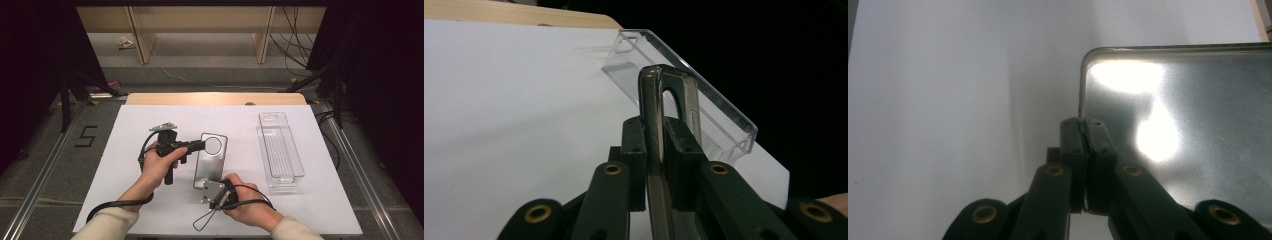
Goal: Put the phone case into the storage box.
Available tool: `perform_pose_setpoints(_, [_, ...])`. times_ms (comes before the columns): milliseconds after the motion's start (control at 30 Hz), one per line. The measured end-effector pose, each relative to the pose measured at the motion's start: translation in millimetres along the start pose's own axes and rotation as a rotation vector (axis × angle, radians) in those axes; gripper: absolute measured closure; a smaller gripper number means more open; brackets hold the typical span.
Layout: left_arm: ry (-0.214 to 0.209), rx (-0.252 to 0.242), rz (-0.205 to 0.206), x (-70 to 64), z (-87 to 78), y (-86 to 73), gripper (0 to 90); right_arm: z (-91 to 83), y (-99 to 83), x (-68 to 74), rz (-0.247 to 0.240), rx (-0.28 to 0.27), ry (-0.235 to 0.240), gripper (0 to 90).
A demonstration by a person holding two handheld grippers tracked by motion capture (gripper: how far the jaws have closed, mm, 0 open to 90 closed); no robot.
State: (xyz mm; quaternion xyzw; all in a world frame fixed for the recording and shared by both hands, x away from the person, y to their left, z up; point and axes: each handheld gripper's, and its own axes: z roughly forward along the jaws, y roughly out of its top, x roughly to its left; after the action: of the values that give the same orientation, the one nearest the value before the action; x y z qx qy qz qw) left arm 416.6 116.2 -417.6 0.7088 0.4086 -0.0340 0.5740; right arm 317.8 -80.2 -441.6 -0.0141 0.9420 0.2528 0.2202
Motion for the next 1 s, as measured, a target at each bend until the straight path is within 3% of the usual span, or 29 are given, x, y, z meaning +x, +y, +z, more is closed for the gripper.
perform_pose_setpoints(267, [0.001, -0.025, 0.074, -8.1, -0.3, 0.2, 81.7, 0.4, -2.3, -1.3, 0.034, -0.012, -0.010, 85.1])
perform_pose_setpoints(733, [0.050, -0.082, 0.211, -10.2, -4.0, -1.0, 81.6, -6.0, -9.8, -13.3, 0.177, -0.124, -0.101, 48.7])
perform_pose_setpoints(1000, [0.065, -0.096, 0.266, -11.0, -5.3, -2.3, 81.6, -9.2, -13.7, -18.6, 0.251, -0.162, -0.142, 40.4])
